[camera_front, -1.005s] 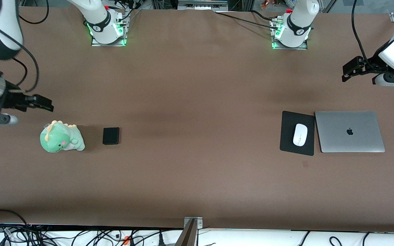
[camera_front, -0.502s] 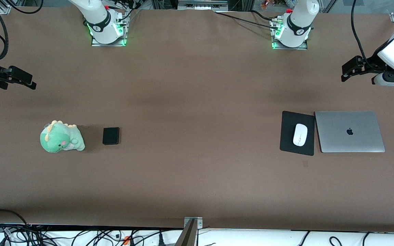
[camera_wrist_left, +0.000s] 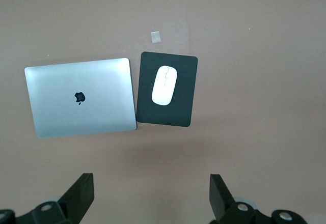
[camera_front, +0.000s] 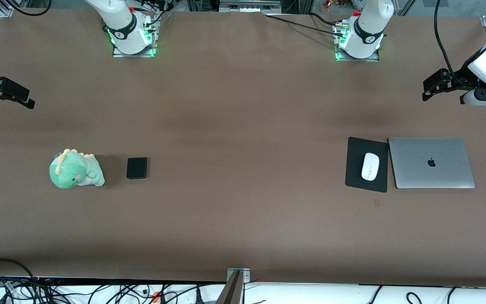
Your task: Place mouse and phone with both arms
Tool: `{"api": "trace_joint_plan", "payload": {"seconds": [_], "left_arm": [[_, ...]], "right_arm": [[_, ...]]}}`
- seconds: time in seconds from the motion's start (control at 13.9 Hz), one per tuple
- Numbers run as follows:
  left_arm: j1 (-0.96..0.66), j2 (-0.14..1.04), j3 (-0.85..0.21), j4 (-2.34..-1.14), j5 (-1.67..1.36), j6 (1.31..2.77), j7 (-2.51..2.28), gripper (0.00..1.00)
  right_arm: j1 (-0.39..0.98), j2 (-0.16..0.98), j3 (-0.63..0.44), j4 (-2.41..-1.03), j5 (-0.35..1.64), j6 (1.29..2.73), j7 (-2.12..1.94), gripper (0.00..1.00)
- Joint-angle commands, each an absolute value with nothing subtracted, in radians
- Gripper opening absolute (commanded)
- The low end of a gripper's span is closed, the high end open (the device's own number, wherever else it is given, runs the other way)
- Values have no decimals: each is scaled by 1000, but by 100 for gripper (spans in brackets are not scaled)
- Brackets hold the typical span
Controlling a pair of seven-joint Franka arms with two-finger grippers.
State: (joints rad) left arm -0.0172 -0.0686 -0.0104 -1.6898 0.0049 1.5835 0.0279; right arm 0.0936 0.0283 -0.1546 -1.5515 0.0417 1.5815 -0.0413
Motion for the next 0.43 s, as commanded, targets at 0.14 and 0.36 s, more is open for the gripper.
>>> {"api": "trace_joint_plan", "payload": {"seconds": [0.14,0.36], "left_arm": [[-9,-84,-6,-1680,18,1565,41,100],[-9,-83,-8,-1669,21,1559,40,100]], "right_arm": [[87,31,-141,-1523,23,1554,-21,100],[87,31,-141,-1523,25,1554,-20,100]]}}
